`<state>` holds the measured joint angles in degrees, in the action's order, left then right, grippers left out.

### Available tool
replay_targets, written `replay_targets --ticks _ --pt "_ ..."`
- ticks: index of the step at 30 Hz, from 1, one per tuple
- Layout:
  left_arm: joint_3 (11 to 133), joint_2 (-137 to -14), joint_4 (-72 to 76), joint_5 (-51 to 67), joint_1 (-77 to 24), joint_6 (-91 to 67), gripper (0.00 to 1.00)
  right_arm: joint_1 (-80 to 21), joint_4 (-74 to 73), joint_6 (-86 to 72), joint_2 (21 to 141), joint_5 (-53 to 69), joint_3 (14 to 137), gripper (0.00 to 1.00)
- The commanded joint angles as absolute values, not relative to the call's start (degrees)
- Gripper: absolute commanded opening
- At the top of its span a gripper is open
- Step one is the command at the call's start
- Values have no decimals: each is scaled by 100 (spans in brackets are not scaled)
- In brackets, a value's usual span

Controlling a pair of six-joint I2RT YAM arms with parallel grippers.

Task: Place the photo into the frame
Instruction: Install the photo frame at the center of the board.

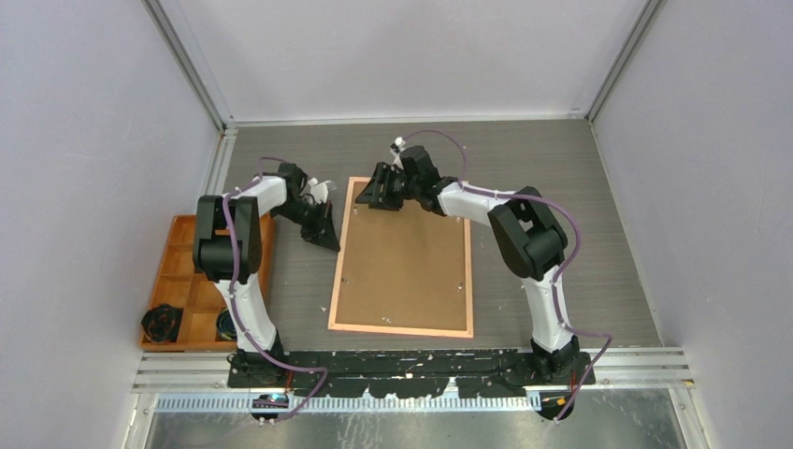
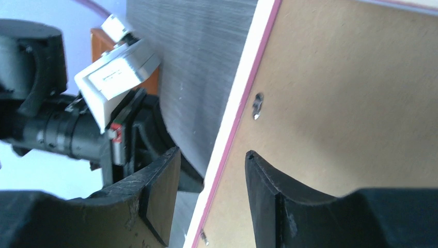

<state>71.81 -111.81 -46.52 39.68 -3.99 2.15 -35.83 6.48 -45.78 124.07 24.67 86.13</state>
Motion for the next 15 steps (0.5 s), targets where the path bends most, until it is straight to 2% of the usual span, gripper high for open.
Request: replay_targets --ticks 1,15 --pt "7197 -11372 -4201 3777 -404 264 0 -3655 371 -4399 12857 2567 9074 54" --pt "7090 -11262 -4179 3838 -406 325 0 -3664 640 -4665 13305 2600 9363 50"
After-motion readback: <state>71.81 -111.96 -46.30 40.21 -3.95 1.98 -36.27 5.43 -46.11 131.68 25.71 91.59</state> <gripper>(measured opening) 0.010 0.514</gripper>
